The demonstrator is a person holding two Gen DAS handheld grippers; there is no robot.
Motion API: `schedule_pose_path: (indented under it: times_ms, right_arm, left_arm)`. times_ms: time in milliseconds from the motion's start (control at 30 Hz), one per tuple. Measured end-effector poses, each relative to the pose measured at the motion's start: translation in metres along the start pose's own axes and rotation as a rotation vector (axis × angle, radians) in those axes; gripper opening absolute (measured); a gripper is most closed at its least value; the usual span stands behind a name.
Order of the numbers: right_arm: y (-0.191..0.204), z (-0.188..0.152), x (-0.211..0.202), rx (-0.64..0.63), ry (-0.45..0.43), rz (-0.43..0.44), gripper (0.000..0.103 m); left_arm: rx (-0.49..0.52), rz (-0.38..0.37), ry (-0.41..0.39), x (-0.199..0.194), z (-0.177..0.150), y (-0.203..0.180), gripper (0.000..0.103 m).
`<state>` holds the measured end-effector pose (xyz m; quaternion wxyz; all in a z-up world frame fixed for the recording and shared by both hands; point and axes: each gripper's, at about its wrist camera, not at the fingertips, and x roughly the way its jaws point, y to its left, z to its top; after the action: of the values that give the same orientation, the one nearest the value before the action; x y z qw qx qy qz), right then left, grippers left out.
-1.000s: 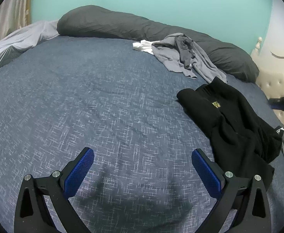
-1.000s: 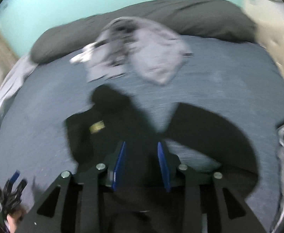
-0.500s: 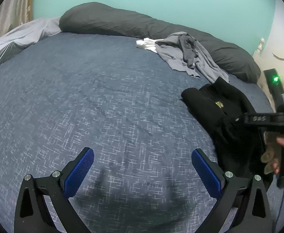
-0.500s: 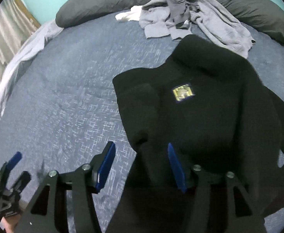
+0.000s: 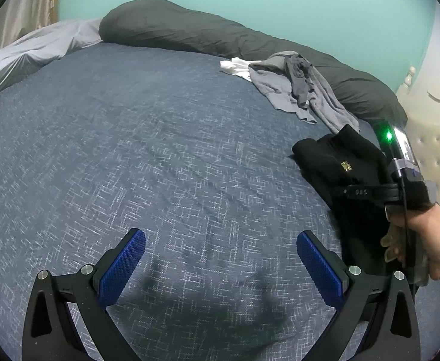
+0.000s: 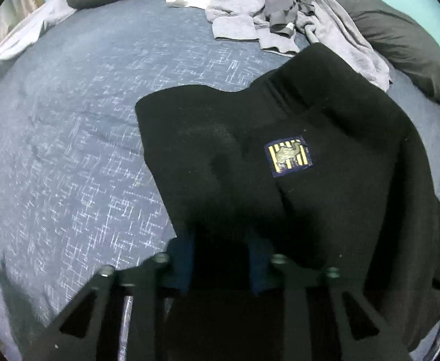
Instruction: Fold clothes
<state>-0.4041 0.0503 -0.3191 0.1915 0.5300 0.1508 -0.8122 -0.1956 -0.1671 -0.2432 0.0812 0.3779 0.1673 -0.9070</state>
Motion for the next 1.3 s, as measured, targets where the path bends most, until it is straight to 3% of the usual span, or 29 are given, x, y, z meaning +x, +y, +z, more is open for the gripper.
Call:
schedule_pose_path:
  times_ms: [67,267,533,700,867,1133,1300]
  right_arm:
    - [-0.007,0.0,-0.006,0.008,-0.027,0.031,0.008]
    - [-0.02,-0.004,-0.065,-0.007,-0.201,0.119,0.007]
    - [-0.015,-0.019,-0.144,-0.046,-0.316,0.35,0.007]
    - [0.011,-0.034,-0.188,-0.123,-0.342,0.474,0.007]
    - [0.038,-0.057,-0.21,-0.23,-0.322,0.608,0.007]
    - [0.078,-0.102,-0.133,-0.336,-0.068,0.554,0.007]
    - [0.088,-0.119,-0.113,-0.354,0.026,0.551,0.012]
  left_arm:
    - [-0.003,-0.005,0.002,0.0,0.0,0.0,0.103]
    - [-0.007,-0.003,-0.011,-0.005,0.0,0.001,0.103]
    - [0.005,0.016,-0.038,-0.017,0.001,0.005,0.103]
    - [-0.032,0.045,-0.051,-0.025,0.002,0.025,0.103]
    - [-0.077,0.064,-0.071,-0.033,0.003,0.046,0.103]
    - [-0.093,0.056,-0.062,-0.033,0.001,0.056,0.103]
    - [-0.095,0.051,-0.052,-0.031,0.0,0.057,0.103]
